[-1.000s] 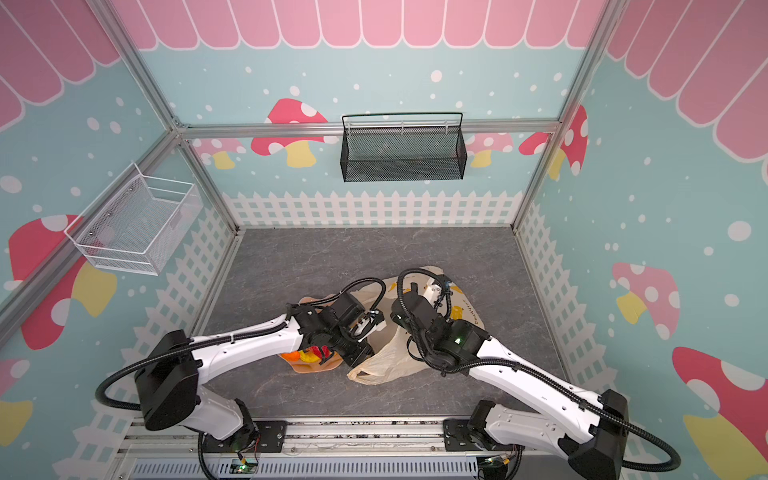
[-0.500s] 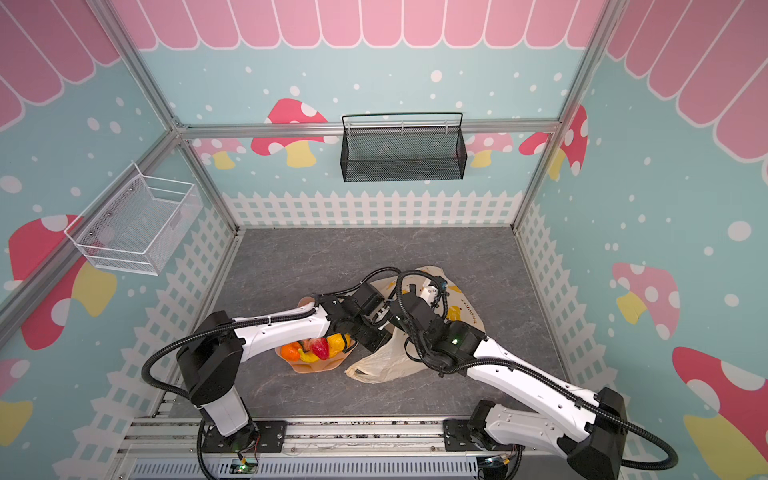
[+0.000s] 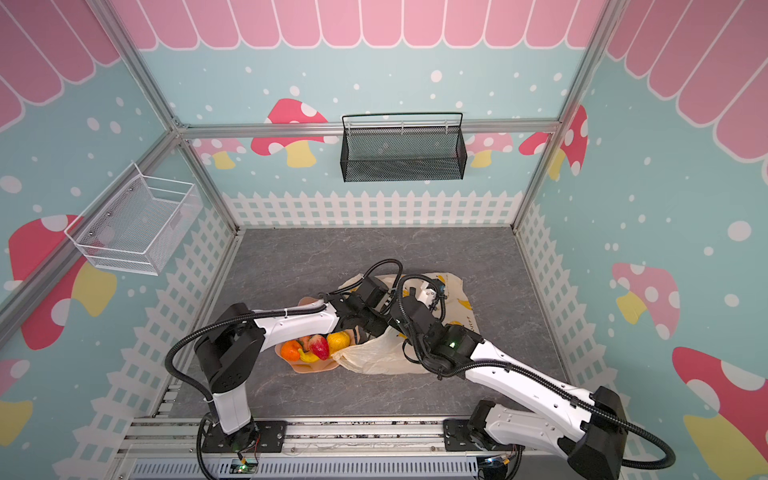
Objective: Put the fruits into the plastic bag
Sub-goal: 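Lower the strawberry into the bag with the left gripper and release it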
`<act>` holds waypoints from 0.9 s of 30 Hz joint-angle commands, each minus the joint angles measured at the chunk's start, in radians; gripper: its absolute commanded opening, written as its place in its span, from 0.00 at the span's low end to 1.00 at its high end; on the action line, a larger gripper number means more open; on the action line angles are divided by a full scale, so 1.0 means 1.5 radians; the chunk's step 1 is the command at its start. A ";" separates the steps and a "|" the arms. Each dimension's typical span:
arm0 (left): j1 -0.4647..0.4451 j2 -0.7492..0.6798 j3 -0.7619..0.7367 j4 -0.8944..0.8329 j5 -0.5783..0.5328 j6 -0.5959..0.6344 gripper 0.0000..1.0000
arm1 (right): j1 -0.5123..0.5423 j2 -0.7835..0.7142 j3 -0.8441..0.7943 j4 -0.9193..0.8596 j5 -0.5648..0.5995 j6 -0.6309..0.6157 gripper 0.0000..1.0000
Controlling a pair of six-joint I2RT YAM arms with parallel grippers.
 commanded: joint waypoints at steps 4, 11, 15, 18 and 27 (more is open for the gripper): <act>0.001 0.024 -0.021 0.132 0.056 -0.094 0.16 | 0.000 -0.018 -0.011 0.045 0.029 0.002 0.00; 0.001 0.058 -0.043 0.277 0.113 -0.191 0.20 | 0.001 -0.023 -0.028 0.098 0.026 -0.012 0.00; 0.001 0.074 -0.058 0.361 0.145 -0.248 0.23 | 0.000 -0.031 -0.052 0.130 0.024 -0.014 0.00; 0.004 0.061 -0.079 0.386 0.149 -0.258 0.26 | -0.001 -0.042 -0.074 0.166 0.026 -0.031 0.00; 0.001 0.042 -0.092 0.283 0.154 -0.195 0.40 | -0.002 -0.093 -0.155 0.237 0.032 -0.011 0.00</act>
